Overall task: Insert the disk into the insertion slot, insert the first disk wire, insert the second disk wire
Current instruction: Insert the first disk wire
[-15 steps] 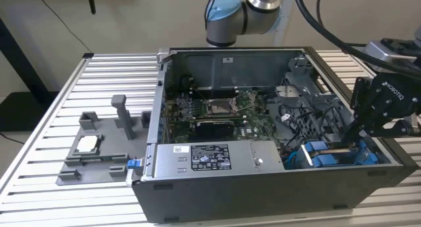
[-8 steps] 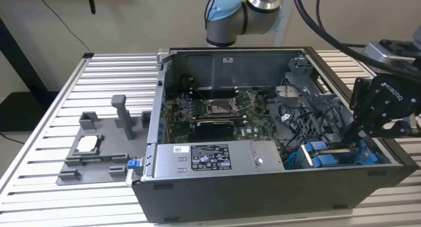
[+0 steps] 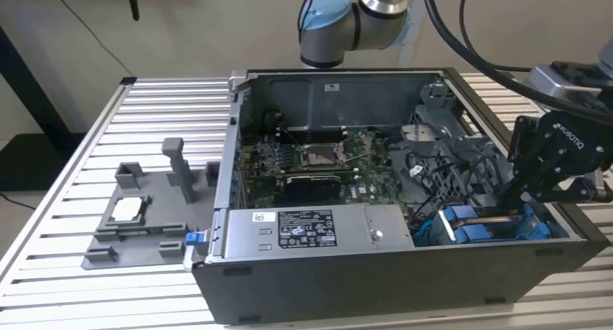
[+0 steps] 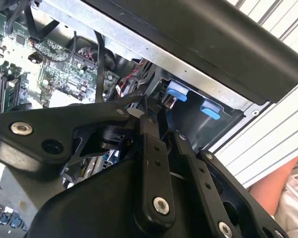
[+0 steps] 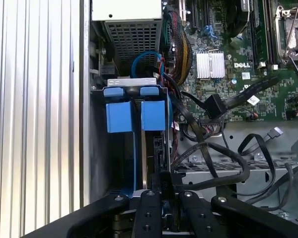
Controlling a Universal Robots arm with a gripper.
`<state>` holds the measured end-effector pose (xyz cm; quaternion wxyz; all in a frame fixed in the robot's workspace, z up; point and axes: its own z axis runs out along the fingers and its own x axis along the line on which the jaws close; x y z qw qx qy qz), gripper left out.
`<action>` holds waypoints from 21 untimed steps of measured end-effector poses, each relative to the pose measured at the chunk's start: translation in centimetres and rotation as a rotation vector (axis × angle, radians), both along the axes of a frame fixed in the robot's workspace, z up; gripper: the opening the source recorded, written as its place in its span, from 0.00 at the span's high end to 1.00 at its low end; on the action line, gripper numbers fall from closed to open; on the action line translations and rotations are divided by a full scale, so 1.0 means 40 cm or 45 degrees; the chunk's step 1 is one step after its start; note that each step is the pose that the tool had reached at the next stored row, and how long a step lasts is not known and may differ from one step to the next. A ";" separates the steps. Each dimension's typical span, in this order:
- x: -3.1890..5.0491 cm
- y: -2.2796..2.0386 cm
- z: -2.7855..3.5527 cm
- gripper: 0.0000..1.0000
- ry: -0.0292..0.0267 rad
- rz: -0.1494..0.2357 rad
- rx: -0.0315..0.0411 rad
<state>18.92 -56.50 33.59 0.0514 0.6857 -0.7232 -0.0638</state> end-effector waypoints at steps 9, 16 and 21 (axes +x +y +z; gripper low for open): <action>0.000 0.000 -0.012 0.81 -0.0009 0.000 -0.0027; 0.000 0.000 -0.014 0.79 -0.0008 0.000 -0.0110; 0.000 0.001 -0.005 0.73 -0.0008 0.000 -0.0126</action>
